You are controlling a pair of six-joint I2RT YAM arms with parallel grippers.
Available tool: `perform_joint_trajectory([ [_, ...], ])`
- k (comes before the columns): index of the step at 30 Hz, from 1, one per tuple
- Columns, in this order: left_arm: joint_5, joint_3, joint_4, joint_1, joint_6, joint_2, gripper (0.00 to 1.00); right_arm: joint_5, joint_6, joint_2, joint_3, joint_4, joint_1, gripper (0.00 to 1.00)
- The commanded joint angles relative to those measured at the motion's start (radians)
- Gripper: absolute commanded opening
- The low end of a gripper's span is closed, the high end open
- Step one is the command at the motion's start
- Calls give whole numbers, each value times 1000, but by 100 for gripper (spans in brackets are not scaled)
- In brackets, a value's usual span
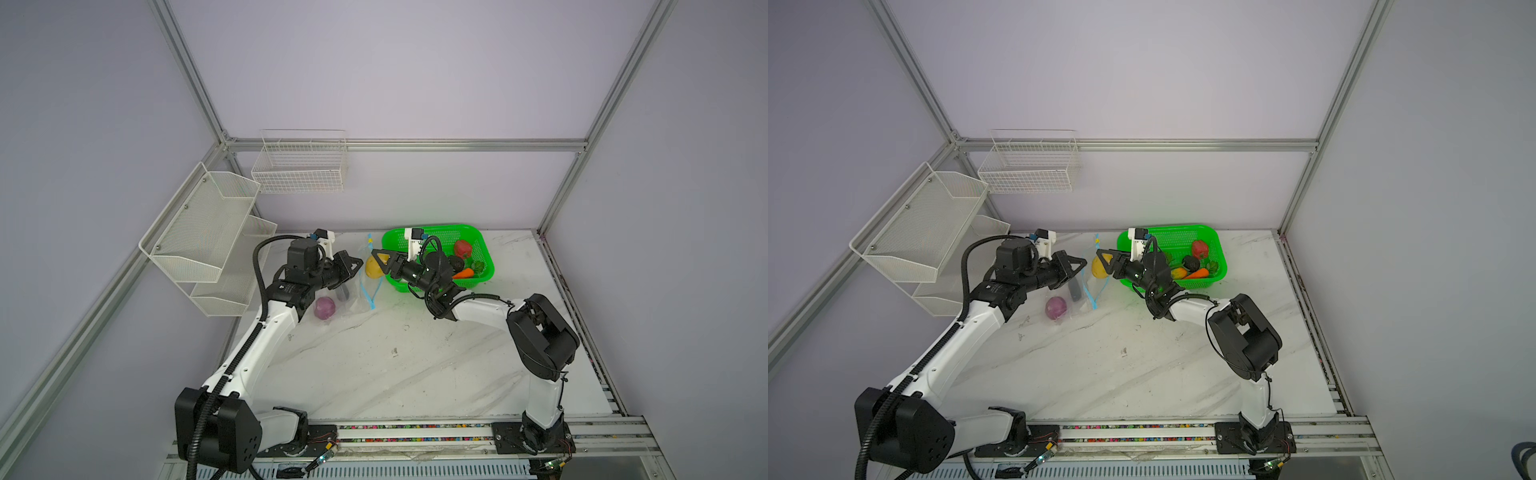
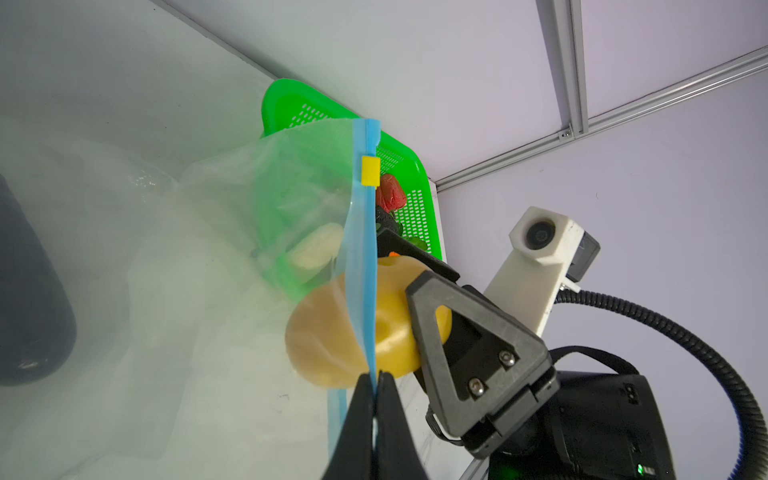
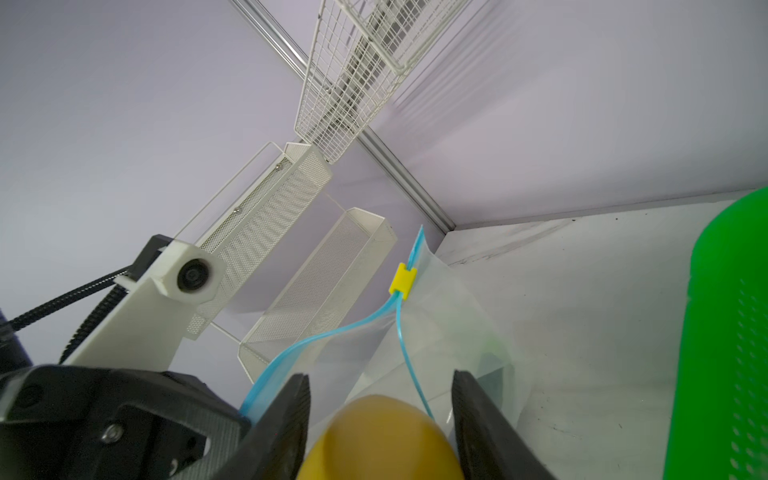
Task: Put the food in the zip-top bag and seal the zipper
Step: 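Push the yellow potato down into the open bag with the right gripper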
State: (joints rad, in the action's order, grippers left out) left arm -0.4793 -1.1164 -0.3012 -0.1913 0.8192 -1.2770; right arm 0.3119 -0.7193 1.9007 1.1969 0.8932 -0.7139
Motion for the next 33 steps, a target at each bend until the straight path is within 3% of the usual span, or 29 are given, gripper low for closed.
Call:
perform_joint_trajectory([
  [1, -13, -70, 40, -5, 6, 21, 0, -20, -88, -55, -24, 135, -27, 0],
  [9, -12, -64, 45, -5, 14, 29, 0, -139, -98, -22, -49, 124, -81, 0],
  [19, -7, -59, 45, -4, 17, 58, 0, -161, -6, 31, -27, -15, -94, 0],
  [25, -17, -63, 48, -5, 22, 52, 0, -132, 115, 40, 40, -162, -94, 0],
  [33, -30, -50, 53, -8, 29, 51, 0, -7, 327, 116, 227, -404, -94, 0],
])
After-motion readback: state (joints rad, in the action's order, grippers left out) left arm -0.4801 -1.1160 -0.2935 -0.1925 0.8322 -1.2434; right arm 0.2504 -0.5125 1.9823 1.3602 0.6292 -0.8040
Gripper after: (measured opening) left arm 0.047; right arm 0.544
